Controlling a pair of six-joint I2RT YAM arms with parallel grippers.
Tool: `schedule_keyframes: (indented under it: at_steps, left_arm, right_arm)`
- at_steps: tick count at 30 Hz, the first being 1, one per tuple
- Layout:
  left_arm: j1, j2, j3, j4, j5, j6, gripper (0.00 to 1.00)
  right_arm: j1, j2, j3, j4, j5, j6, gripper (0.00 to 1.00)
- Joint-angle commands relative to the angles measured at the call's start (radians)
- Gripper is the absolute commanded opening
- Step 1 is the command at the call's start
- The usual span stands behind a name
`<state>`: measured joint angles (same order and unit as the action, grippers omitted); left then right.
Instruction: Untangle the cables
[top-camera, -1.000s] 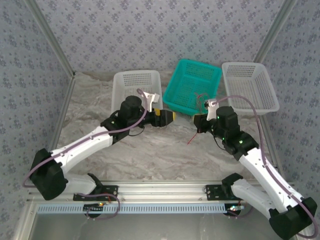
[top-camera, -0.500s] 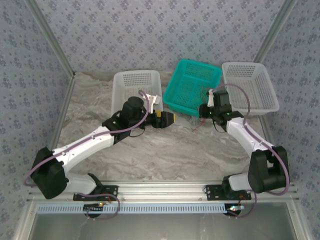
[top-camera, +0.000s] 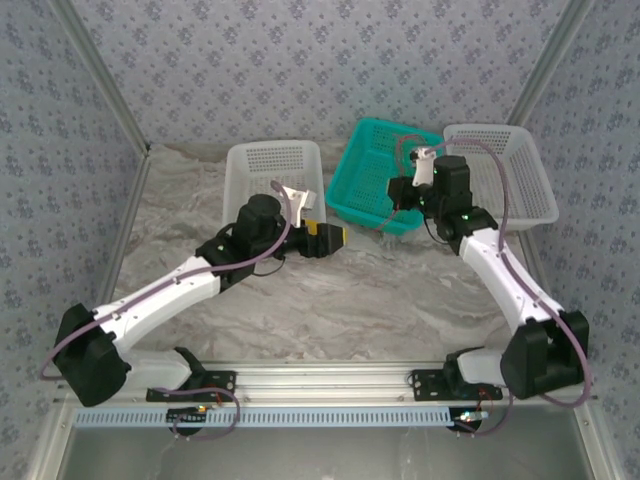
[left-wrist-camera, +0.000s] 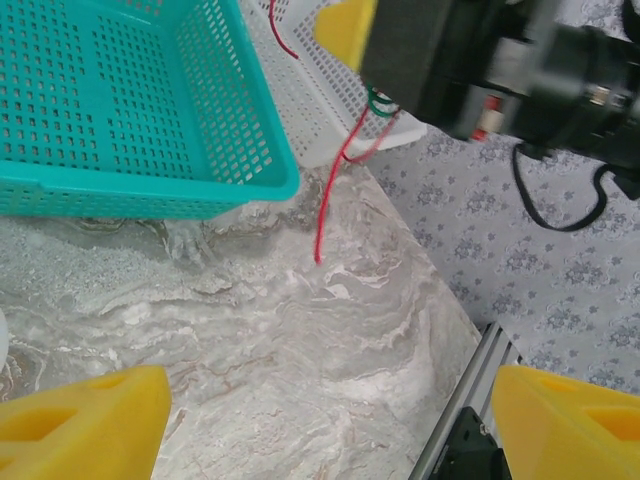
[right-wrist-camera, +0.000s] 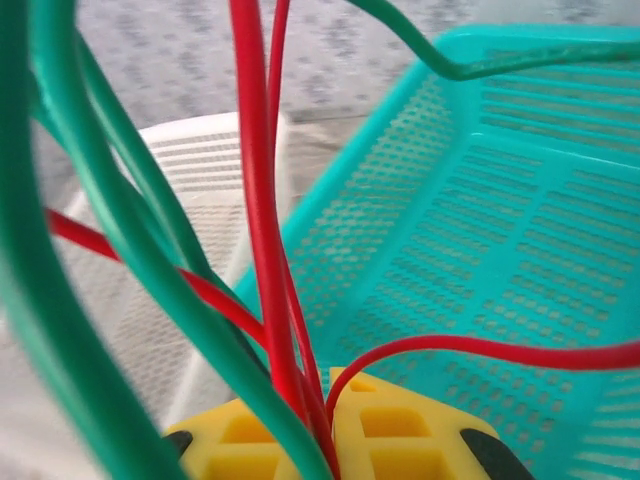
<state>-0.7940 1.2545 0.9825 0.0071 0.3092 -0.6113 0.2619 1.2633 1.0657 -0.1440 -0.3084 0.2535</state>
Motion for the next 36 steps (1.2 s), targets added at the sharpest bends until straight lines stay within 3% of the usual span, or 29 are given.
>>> schedule_keyframes:
  at_steps: [1,7,13,15,17,19,21,24,30,36]
  left_arm:
    - [0.0,-0.066,0.035,-0.037,-0.018,0.045,0.84]
    - [0.056,-0.128,0.065,-0.079,0.031,0.047,0.84]
    - [0.098,-0.188,0.019,0.021,0.112,-0.037,0.84]
    - [0.099,-0.173,0.035,-0.019,0.17,0.053,0.87]
    - [0.084,-0.141,0.081,-0.18,0.249,0.306,0.87]
    - [0.045,-0.129,0.089,-0.317,0.181,0.557,0.87]
    - [0.031,-0.15,0.026,-0.275,0.169,0.702,0.89]
    - [0.031,-0.201,-0.108,-0.079,0.213,0.847,0.91]
    - [0.032,-0.099,-0.079,0.04,0.259,0.897,0.9]
    - [0.01,0.018,-0.08,0.288,0.099,0.909,0.87]
  right_arm:
    - [0.095,-0.177,-0.049,0.004,-0.139,-0.023,0.0]
    - [0.282,-0.432,-0.226,0.008,-0.168,-0.081,0.0]
    - [0.358,-0.547,-0.415,0.031,-0.175,-0.162,0.0]
    - [0.371,-0.555,-0.448,0.052,-0.227,-0.198,0.0]
    - [0.384,-0.546,-0.453,0.06,-0.283,-0.224,0.0]
    - [0.387,-0.534,-0.442,0.058,-0.311,-0.221,0.0]
    - [0.388,-0.52,-0.426,0.061,-0.341,-0.201,0.0]
    - [0.388,-0.499,-0.395,0.052,-0.39,-0.176,0.0]
    - [0.39,-0.458,-0.326,0.043,-0.491,-0.119,0.0]
    - [0.397,-0.453,-0.305,0.036,-0.489,-0.104,0.0]
